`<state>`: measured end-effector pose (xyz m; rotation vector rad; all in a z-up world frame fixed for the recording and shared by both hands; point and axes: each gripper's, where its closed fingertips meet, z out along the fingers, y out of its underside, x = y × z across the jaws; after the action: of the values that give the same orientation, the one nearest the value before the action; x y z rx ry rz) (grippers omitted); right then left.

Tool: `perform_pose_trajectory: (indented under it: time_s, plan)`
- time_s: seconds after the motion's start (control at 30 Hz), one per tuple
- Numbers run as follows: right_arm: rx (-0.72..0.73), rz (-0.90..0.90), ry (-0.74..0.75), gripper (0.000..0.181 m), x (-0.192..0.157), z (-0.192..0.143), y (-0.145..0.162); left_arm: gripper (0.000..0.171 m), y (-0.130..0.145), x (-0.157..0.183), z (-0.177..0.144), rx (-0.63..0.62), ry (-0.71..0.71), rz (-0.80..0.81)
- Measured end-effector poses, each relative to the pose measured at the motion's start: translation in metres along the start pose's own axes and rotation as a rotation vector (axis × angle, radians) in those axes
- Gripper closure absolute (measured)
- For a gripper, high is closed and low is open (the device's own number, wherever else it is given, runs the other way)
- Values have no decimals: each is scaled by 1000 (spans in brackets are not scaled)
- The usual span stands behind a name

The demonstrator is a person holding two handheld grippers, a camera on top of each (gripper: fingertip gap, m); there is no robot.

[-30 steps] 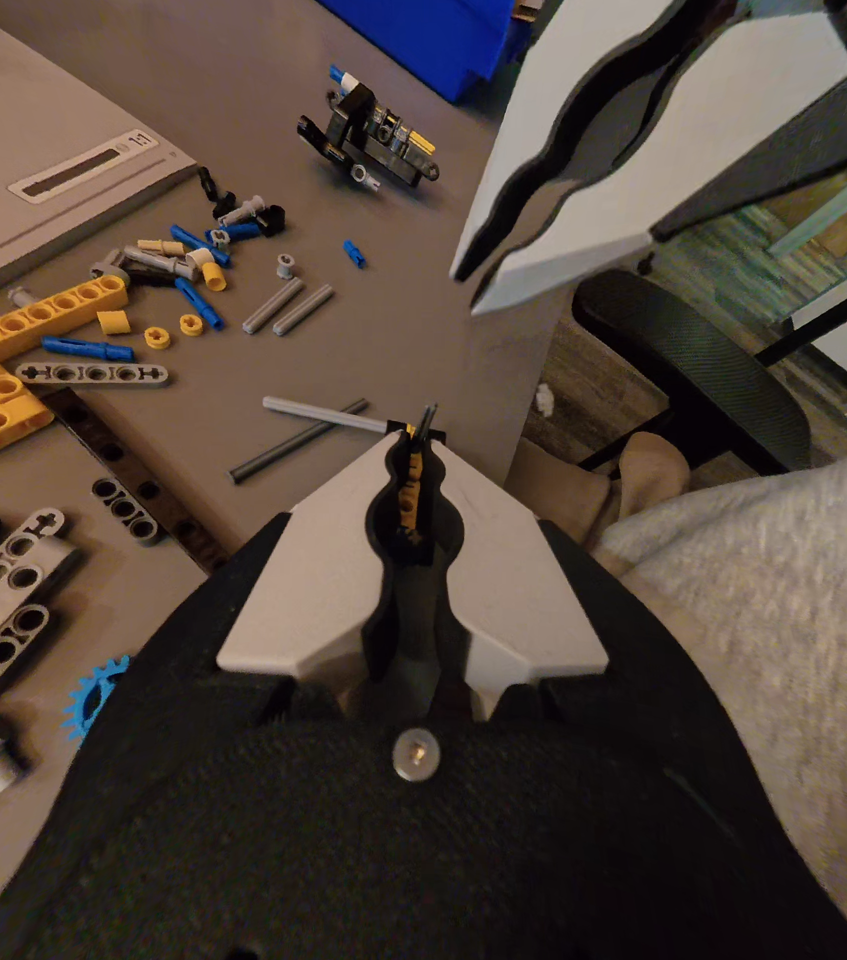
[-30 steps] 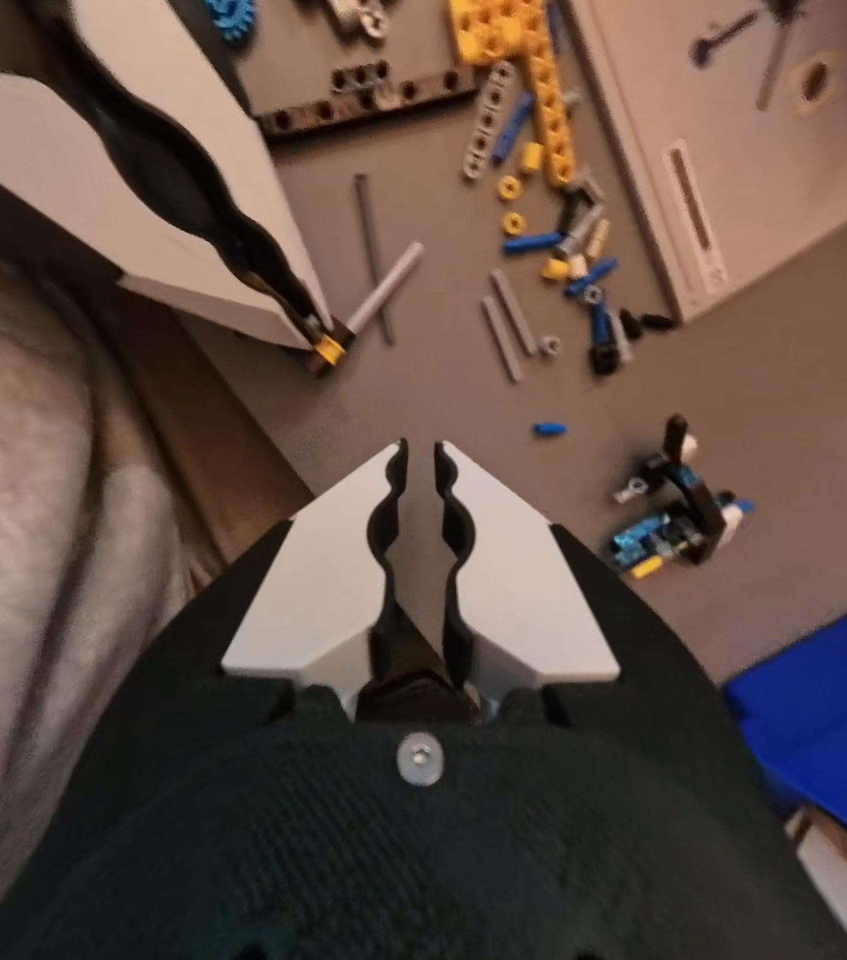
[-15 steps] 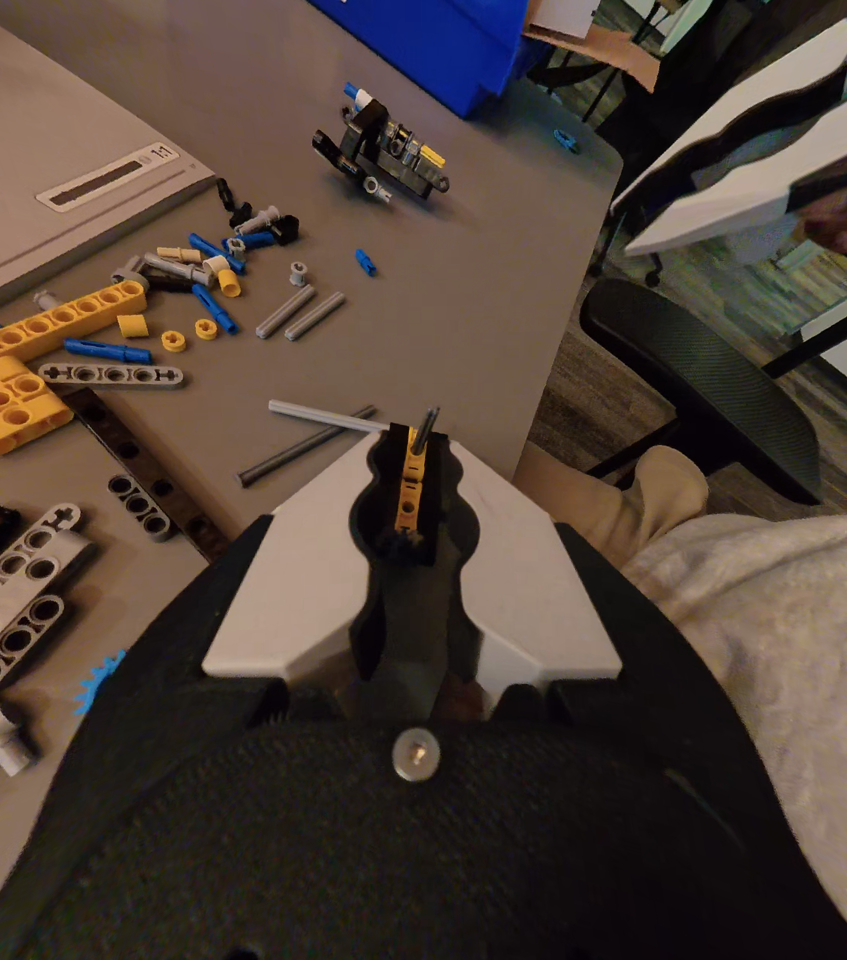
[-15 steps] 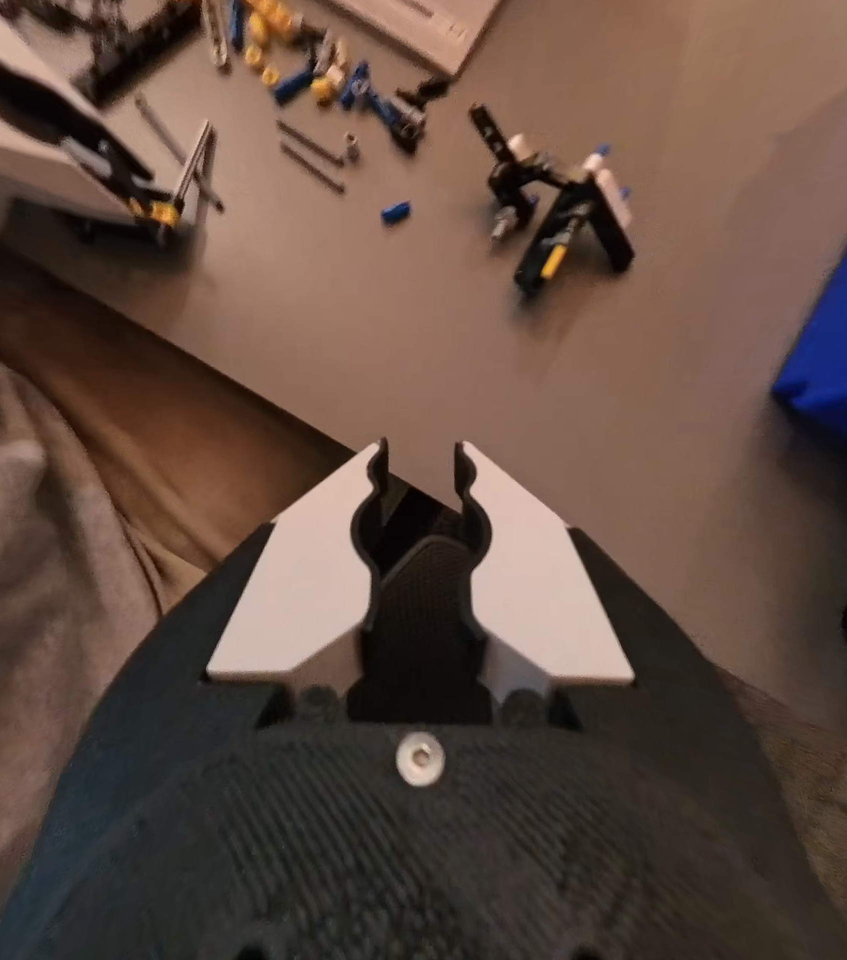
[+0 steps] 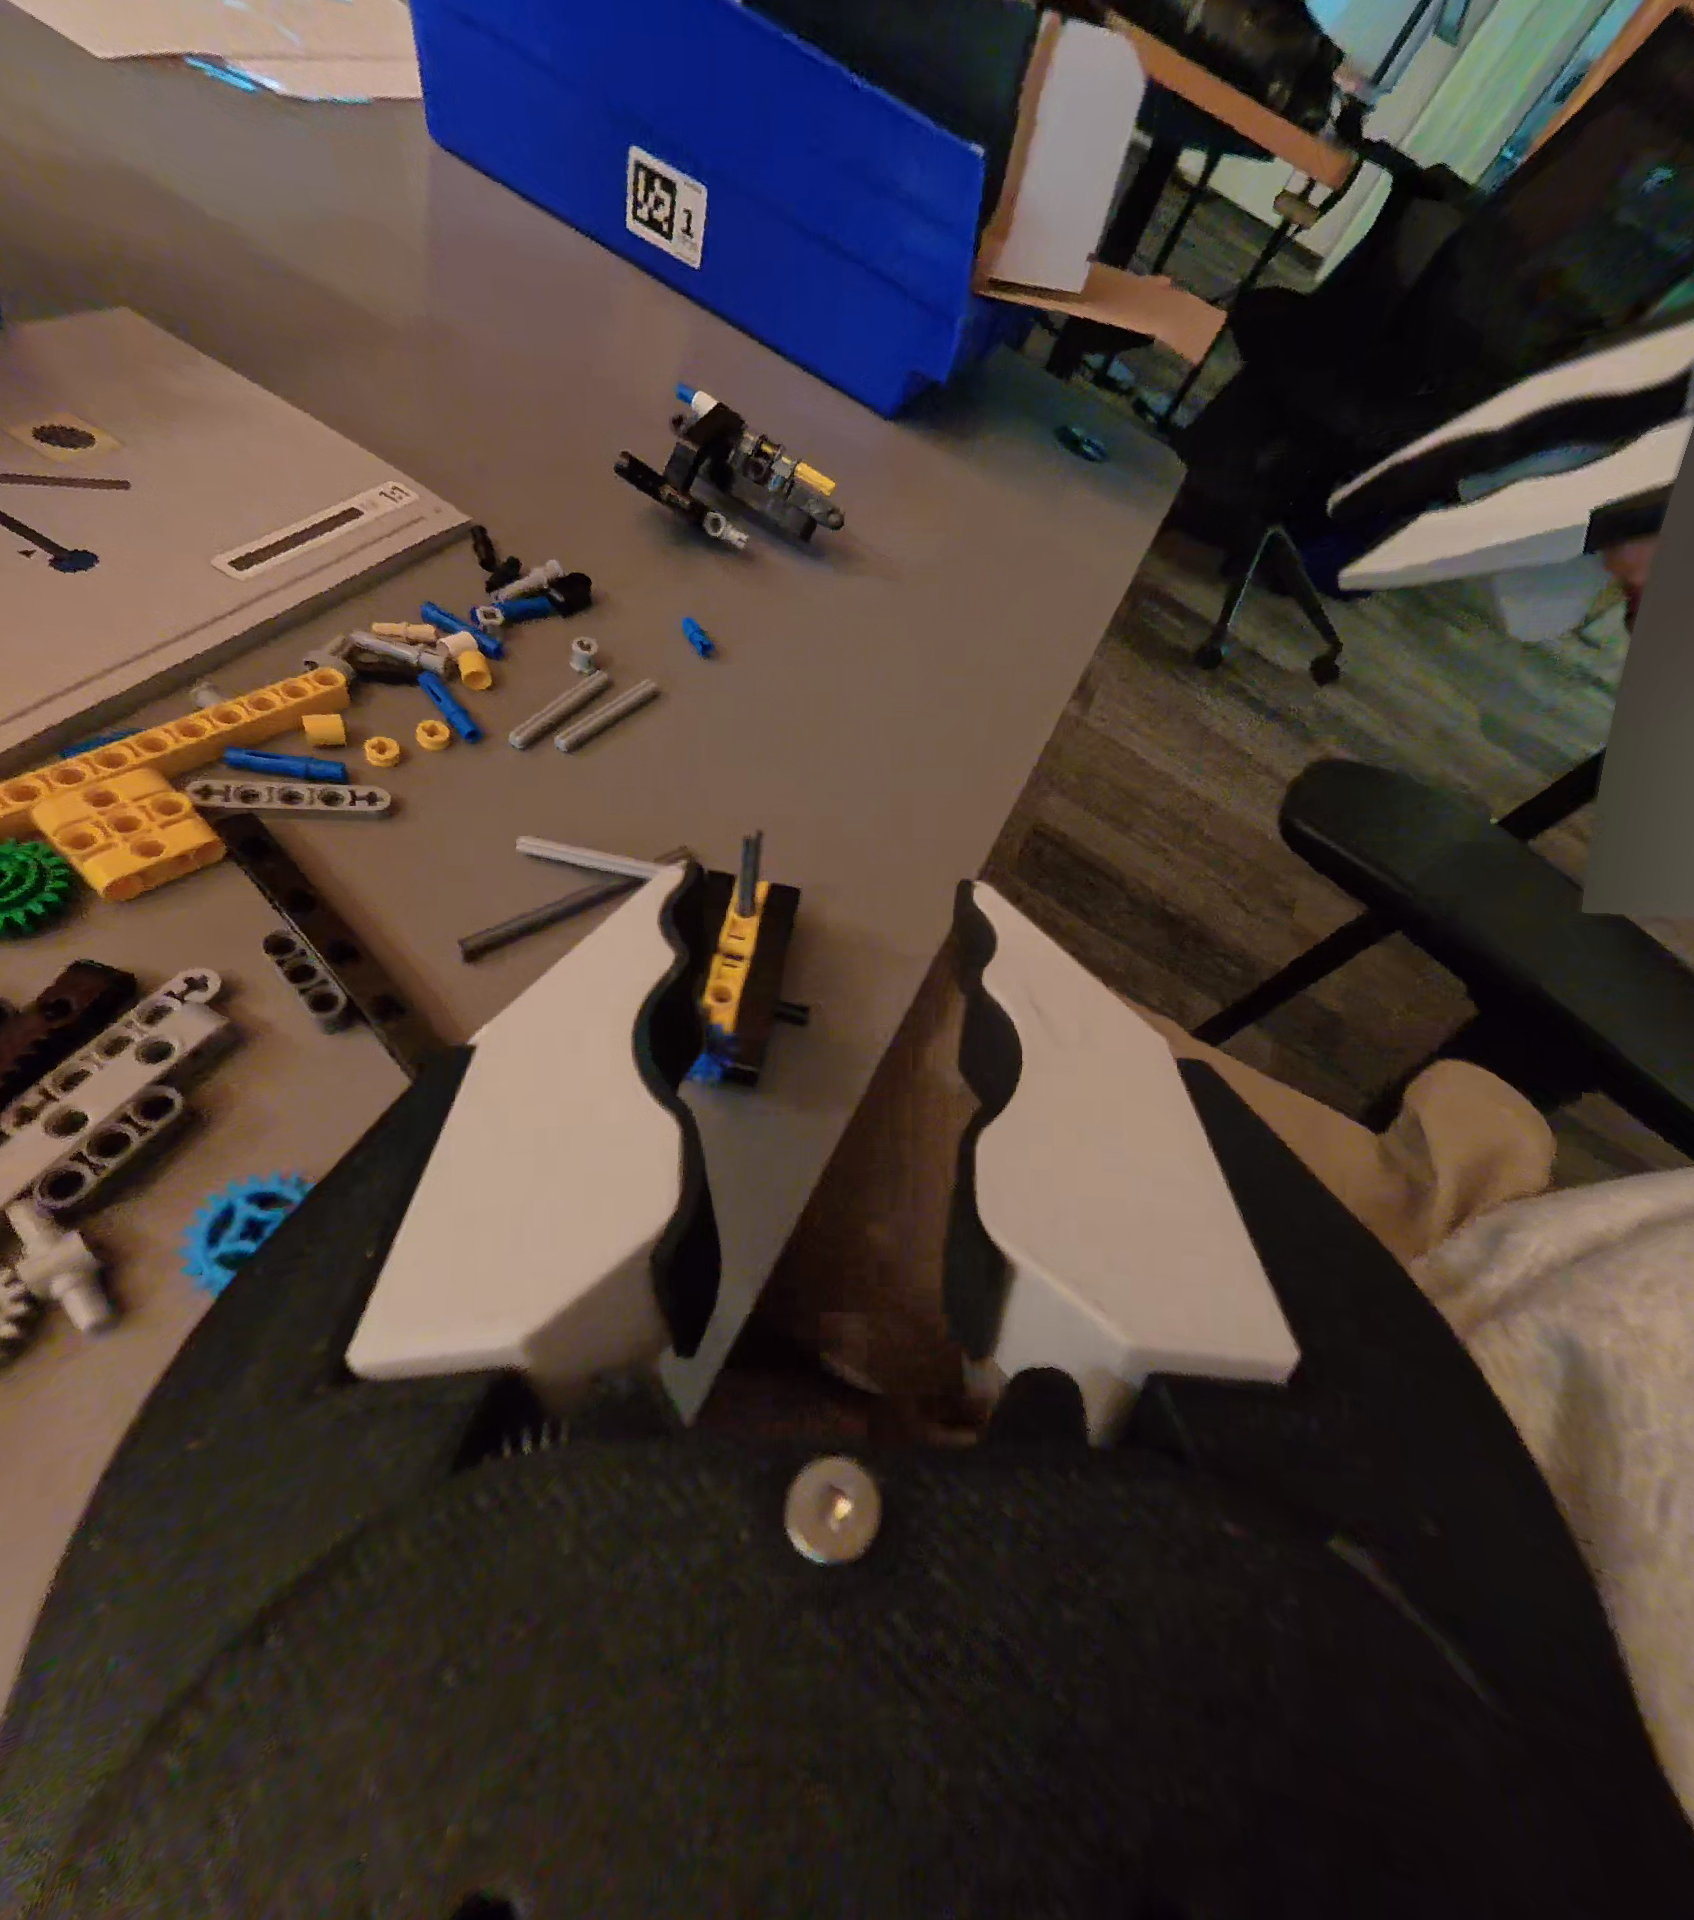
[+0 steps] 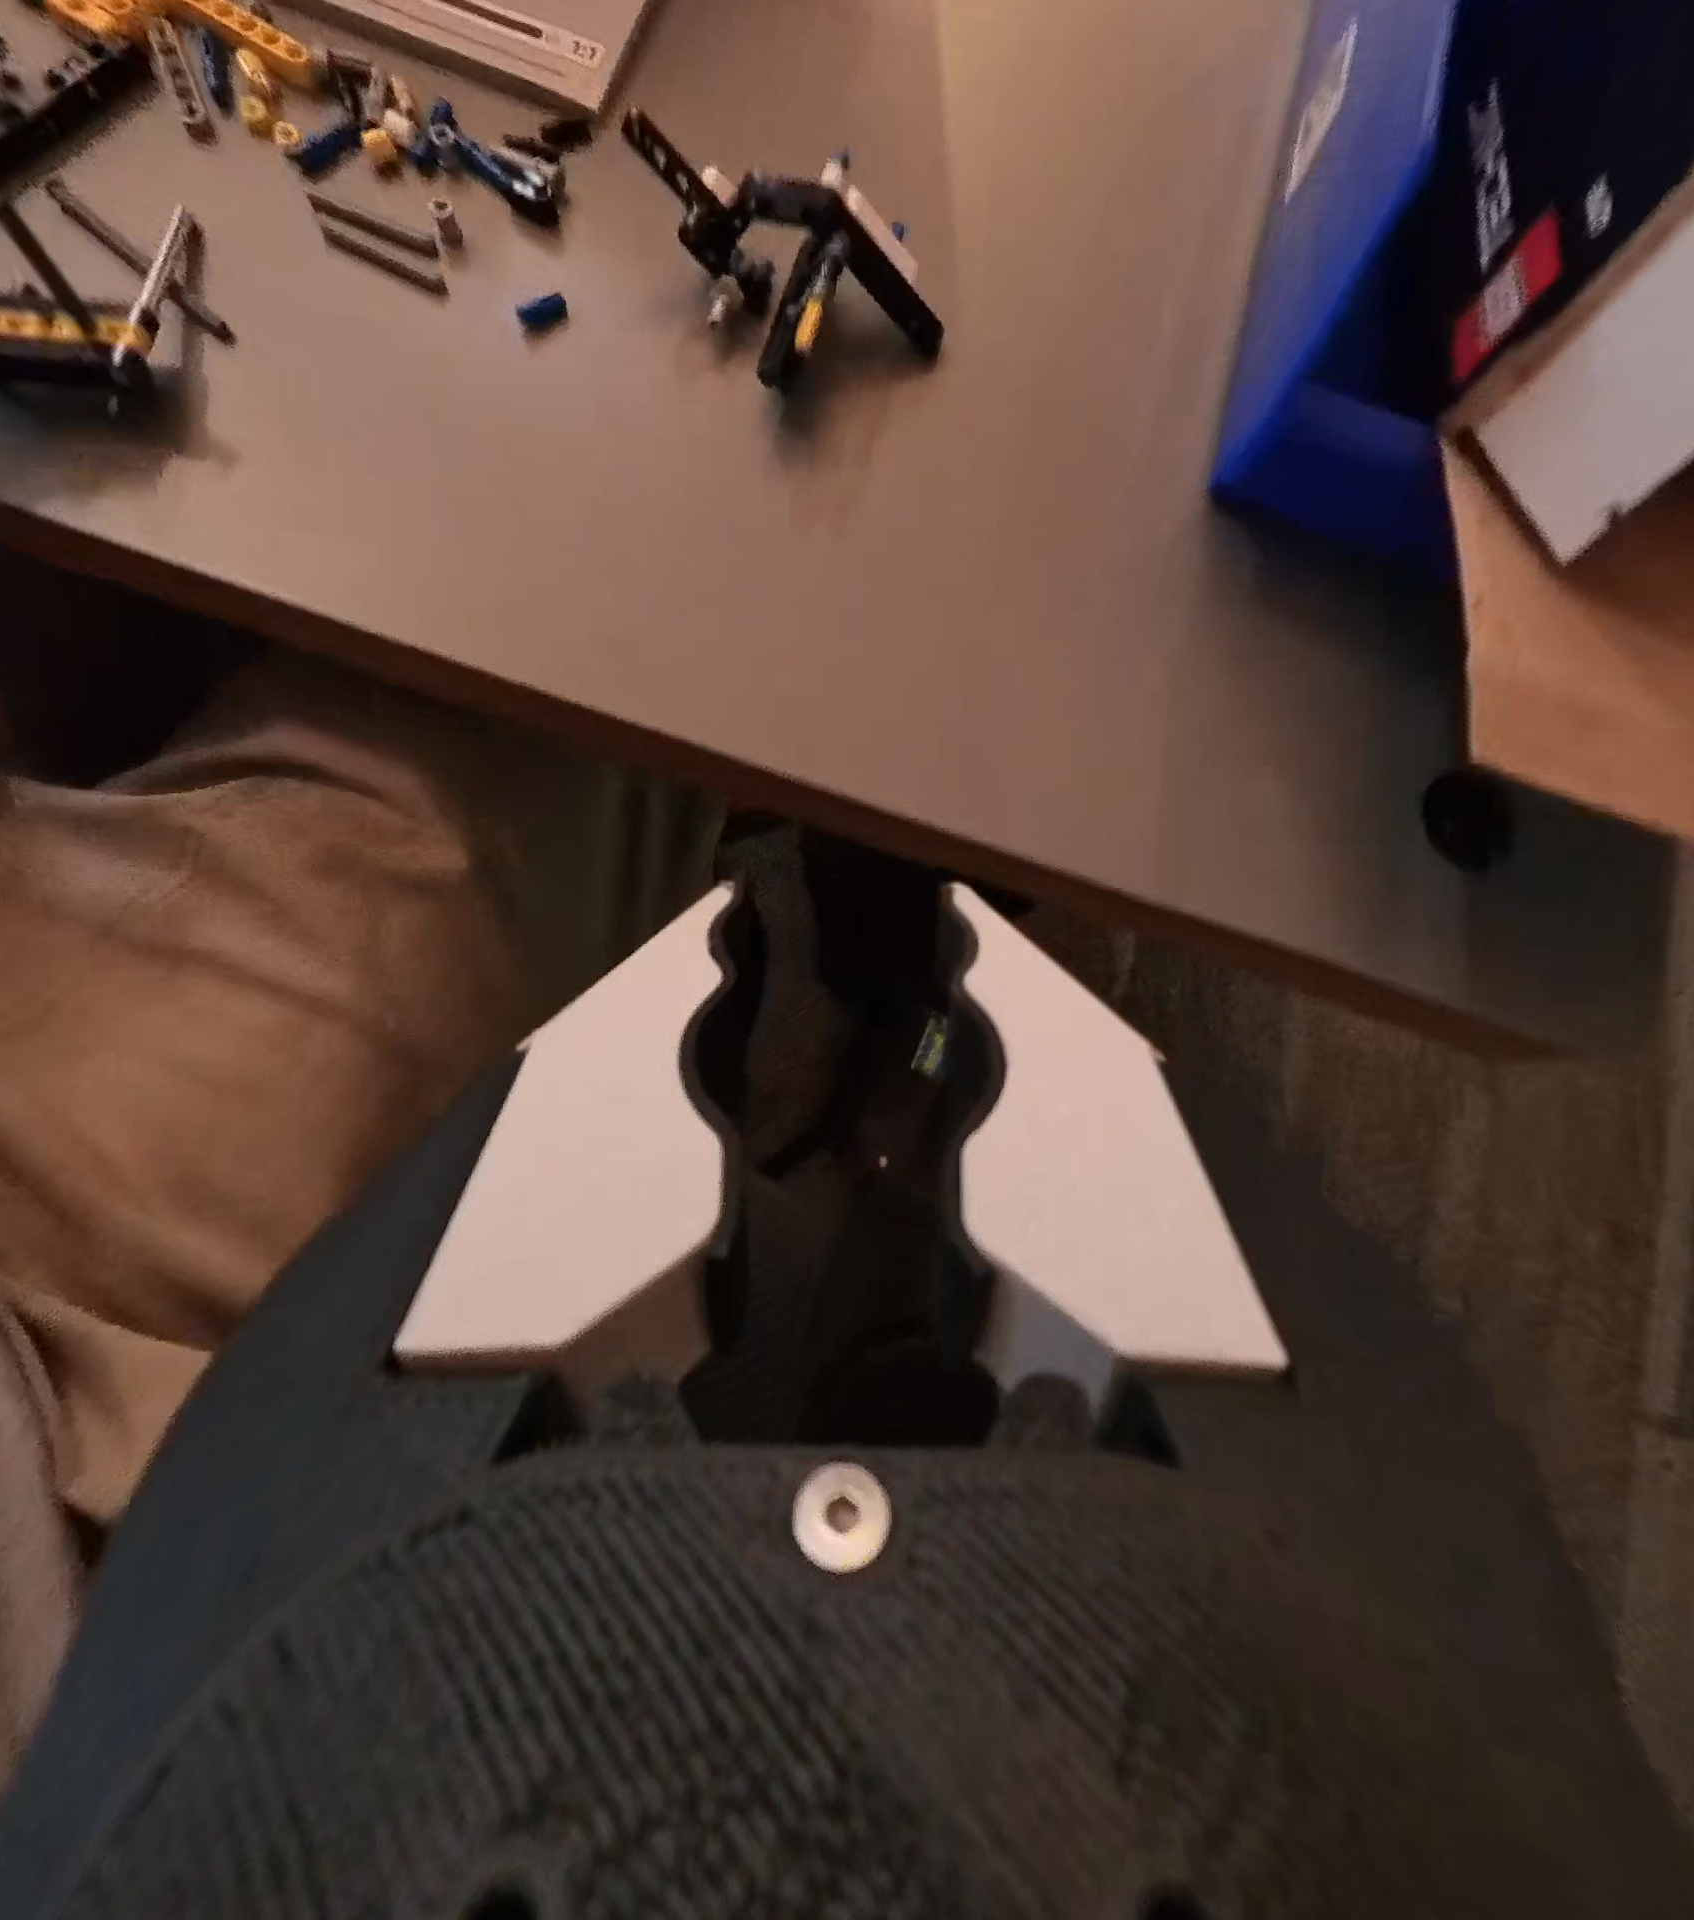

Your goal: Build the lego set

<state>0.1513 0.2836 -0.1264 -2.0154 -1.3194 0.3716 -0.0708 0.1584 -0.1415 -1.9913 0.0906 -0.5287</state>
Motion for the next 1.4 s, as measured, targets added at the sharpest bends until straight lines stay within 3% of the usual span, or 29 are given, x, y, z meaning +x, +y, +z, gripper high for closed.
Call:
perform_pose_trajectory:
  time_s: [0.3, 0.57, 0.77, 1.0, 1.13, 1.2, 1.4]
  plan:
    - [-6, 60, 95, 144, 1, -59, 87, 123, 23, 68, -18, 82, -24, -22]
    - [18, 21, 228, 136, -11, -116, 143, 122, 56, 141, -14, 48, 29, 16]
    - [-1, 101, 319, 123, -20, -183, 185, 123, 60, 196, 3, 41, 164, 35]
    - [3, 219, 511, 104, -35, -266, 236, 123, 63, 274, 39, -20, 416, 107]
    - [73, 291, 577, 101, -54, -278, 249, 122, 60, 309, 52, -73, 506, 230]
    - [106, 340, 558, 86, -69, -272, 256, 122, 62, 320, 55, -93, 538, 268]
    - [65, 367, 640, 102, -81, -278, 282, 123, 94, 338, 71, -194, 633, 254]
